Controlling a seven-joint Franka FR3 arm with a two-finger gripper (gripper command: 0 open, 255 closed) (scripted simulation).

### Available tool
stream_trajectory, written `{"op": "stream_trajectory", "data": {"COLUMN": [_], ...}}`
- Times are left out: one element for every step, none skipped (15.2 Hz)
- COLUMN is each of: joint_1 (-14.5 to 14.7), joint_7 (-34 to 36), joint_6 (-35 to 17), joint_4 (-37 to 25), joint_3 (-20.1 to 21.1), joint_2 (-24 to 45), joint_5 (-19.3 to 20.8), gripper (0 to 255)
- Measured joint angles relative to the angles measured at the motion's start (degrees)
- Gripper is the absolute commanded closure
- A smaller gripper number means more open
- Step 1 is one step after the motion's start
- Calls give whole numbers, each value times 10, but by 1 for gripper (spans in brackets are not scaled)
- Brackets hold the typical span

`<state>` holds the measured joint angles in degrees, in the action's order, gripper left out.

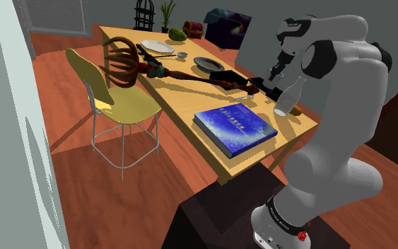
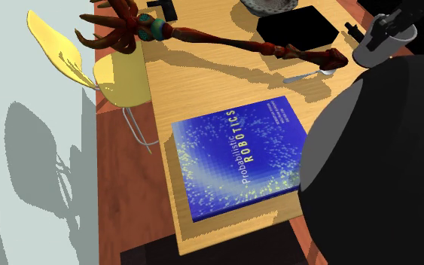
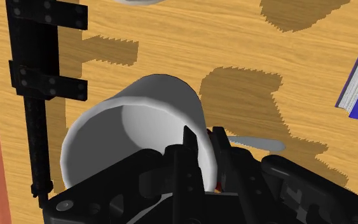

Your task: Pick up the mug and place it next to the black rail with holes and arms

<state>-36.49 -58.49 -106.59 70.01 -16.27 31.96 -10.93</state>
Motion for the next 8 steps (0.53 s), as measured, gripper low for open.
{"op": "stream_trajectory", "data": {"joint_1": [1,1,2,2,4,3,4,4], "joint_7": [-1,-2,-2,-3,-3,-4,-5,-6], "joint_6": [-8,-15,-23,-29,-39,-44,-51,-58], "joint_4": [9,16,23,29,40,42,49,55], "joint_3": [0,0,1,1,1,1,2,2], "joint_2": [-1,0,1,0,-2,3,3,3], "joint_5": [0,-1,-1,-1,-1,-2,-3,-3], "gripper": [255,255,255,255,255,255,255,255]}}
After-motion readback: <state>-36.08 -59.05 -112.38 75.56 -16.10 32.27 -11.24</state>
